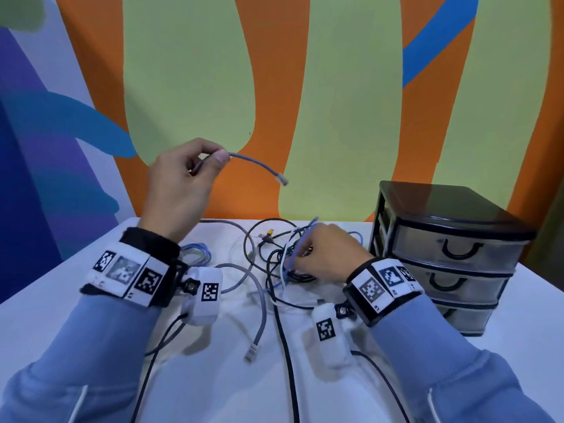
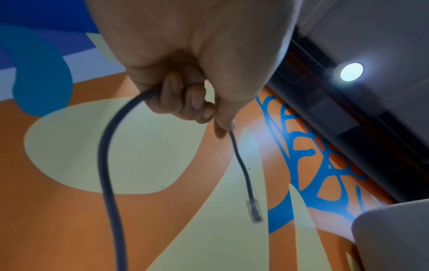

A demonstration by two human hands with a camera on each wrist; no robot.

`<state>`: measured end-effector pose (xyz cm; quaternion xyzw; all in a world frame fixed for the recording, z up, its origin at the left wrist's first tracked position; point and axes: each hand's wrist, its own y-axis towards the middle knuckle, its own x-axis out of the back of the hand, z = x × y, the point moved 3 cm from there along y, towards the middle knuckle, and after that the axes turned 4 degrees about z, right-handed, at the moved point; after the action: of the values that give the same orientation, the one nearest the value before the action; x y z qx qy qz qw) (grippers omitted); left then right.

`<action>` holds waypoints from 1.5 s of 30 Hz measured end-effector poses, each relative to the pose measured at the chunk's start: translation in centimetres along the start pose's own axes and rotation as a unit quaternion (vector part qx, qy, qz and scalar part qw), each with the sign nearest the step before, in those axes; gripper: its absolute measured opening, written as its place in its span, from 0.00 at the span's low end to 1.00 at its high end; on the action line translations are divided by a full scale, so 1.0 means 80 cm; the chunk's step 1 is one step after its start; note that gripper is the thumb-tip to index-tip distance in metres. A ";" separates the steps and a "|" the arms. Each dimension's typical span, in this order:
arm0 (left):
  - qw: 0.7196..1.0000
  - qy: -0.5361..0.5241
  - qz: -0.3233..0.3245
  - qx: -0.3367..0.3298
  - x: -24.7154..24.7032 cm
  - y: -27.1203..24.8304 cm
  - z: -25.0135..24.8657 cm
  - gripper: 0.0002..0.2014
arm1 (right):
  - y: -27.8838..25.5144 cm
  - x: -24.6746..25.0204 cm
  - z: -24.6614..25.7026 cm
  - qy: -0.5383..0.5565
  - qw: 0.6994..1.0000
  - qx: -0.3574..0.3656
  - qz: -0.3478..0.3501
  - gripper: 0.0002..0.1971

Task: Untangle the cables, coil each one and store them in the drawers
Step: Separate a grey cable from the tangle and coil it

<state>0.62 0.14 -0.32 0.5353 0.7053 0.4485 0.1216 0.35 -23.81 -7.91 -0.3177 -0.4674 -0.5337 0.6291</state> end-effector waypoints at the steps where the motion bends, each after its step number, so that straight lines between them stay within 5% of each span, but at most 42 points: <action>1: 1.000 -0.004 0.006 -0.004 0.001 -0.001 0.000 0.09 | -0.002 0.007 0.001 0.000 0.998 -0.011 -0.057 0.15; 5: 0.998 -0.044 0.050 -0.014 0.009 0.001 -0.003 0.08 | -0.017 0.040 0.013 -0.023 0.969 -0.027 -0.244 0.14; 9: 0.992 -0.083 0.099 -0.009 0.014 0.000 -0.013 0.09 | -0.024 0.058 0.016 -0.005 0.946 -0.029 -0.321 0.05; 12: 0.984 -0.128 0.125 0.002 0.020 -0.001 -0.019 0.15 | -0.028 0.069 0.009 0.043 0.929 0.012 -0.369 0.24; 15: 0.976 -0.142 0.166 -0.020 0.021 -0.005 -0.032 0.09 | -0.033 0.082 0.012 0.169 0.895 0.075 -0.407 0.22; 17: 0.964 -0.167 0.207 -0.025 0.015 -0.009 -0.041 0.03 | -0.038 0.082 0.033 0.295 0.879 0.127 -0.352 0.12; 19: 0.950 -0.181 0.252 -0.031 0.003 -0.016 -0.049 0.04 | -0.044 0.074 0.065 0.406 0.870 0.183 -0.214 0.14; 22: 0.941 -0.177 0.286 -0.044 -0.013 -0.026 -0.057 0.04 | -0.048 0.048 0.097 0.404 0.891 0.199 -0.050 0.11; 24: 0.952 -0.161 0.257 -0.036 -0.013 -0.023 -0.055 0.06 | -0.046 0.045 0.095 0.364 0.907 0.199 -0.070 0.14; 26: 0.963 -0.165 0.211 -0.005 -0.006 -0.017 -0.046 0.12 | -0.041 0.055 0.079 0.403 0.890 0.178 -0.119 0.16; 30: 0.960 -0.192 0.202 0.037 0.006 -0.011 -0.032 0.15 | -0.039 0.071 0.058 0.533 0.810 0.158 -0.186 0.19; 33: 0.960 -0.207 0.186 0.025 0.009 -0.011 -0.027 0.11 | -0.037 0.070 0.053 0.618 0.757 0.146 -0.153 0.17; 40: 0.957 -0.143 0.241 -0.078 -0.013 -0.024 -0.053 0.10 | -0.047 0.069 0.062 0.531 0.832 0.159 -0.003 0.24; 45: 0.963 -0.139 0.215 -0.085 -0.013 -0.022 -0.053 0.11 | -0.050 0.070 0.062 0.551 0.814 0.182 0.026 0.22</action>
<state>-2.83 -2.94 0.41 0.7192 0.5092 0.4433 0.1637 -4.79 -22.37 -1.31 0.1381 -0.1227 -0.5081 0.8413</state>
